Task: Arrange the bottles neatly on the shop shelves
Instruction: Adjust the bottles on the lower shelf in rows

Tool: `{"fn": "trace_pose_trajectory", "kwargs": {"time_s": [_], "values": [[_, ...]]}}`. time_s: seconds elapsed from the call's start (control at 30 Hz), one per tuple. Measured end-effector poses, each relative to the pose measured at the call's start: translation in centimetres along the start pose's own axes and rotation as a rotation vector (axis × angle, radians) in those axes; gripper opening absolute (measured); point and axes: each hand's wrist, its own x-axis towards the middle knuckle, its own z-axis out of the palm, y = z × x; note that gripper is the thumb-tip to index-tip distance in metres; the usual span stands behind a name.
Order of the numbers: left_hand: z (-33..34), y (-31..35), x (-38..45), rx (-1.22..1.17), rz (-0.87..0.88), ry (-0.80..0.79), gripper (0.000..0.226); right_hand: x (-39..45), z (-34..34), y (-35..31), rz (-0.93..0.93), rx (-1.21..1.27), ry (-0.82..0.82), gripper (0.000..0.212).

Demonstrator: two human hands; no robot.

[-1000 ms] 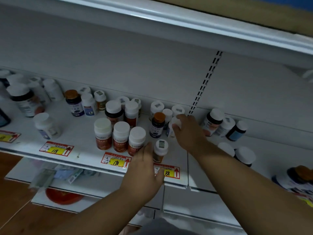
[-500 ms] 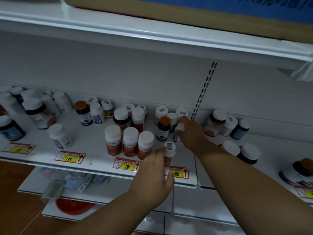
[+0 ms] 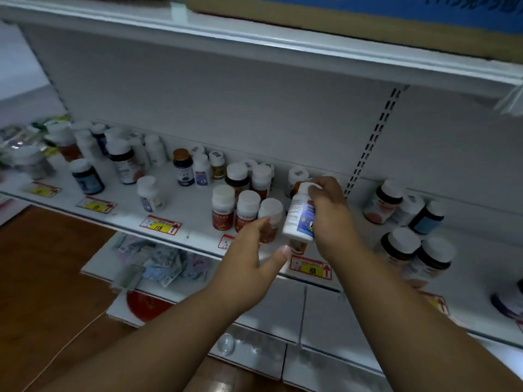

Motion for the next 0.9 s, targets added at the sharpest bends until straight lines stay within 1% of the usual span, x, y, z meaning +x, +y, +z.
{"fn": "trace_pose_trajectory", "kwargs": {"time_s": [0.07,0.13,0.23,0.33,0.4,0.47,0.5,0.6,0.63,0.67,0.7,0.77,0.83,0.9], "values": [[-0.4,0.0,-1.0,-0.047,-0.018,0.056,0.054,-0.8,1.1,-0.6,-0.005,0.002,-0.091,0.014],[-0.7,-0.6,-1.9,-0.058,-0.032,0.090,0.051,-1.6,2.1,-0.6,-0.060,0.001,-0.188,0.013],[-2.1,-1.4,-3.3,-0.032,-0.069,0.124,0.058,-2.8,3.7,-0.5,-0.096,-0.010,-0.285,0.011],[-4.4,-3.0,-3.5,-0.003,-0.101,0.149,0.072,-3.3,5.9,-0.6,-0.151,-0.113,-0.366,0.006],[-6.1,-4.3,-3.1,-0.014,-0.140,0.144,0.073,-3.1,8.0,-0.2,-0.164,-0.162,-0.391,0.007],[-7.7,-5.9,-2.3,-0.047,-0.160,0.127,0.073,-2.8,10.3,0.4,-0.169,-0.217,-0.389,0.008],[-8.6,-6.4,-1.9,-0.046,-0.146,0.109,0.068,-2.5,11.6,0.8,-0.171,-0.235,-0.392,0.010],[-12.0,-8.3,0.1,-0.016,-0.071,0.051,0.035,-1.3,16.0,1.6,-0.168,-0.245,-0.382,0.017],[-13.4,-9.1,0.9,0.013,-0.048,0.035,0.031,-0.8,17.4,1.9,-0.174,-0.253,-0.349,0.018],[-14.8,-10.1,1.7,0.066,-0.028,0.024,0.032,-0.3,18.8,2.1,-0.186,-0.274,-0.306,0.019],[-16.3,-11.2,2.6,0.137,-0.011,0.016,0.038,0.1,20.2,2.4,-0.193,-0.306,-0.262,0.020],[-19.2,-13.7,4.4,0.346,0.012,0.047,0.058,0.9,22.9,2.9,-0.194,-0.378,-0.191,0.022],[-21.8,-15.4,6.4,0.528,0.083,0.064,0.061,1.8,25.3,3.4,-0.168,-0.513,-0.134,0.024],[-23.5,-17.0,8.5,0.671,0.172,0.034,0.059,2.7,27.3,4.1,-0.104,-0.681,-0.093,0.027]]}}
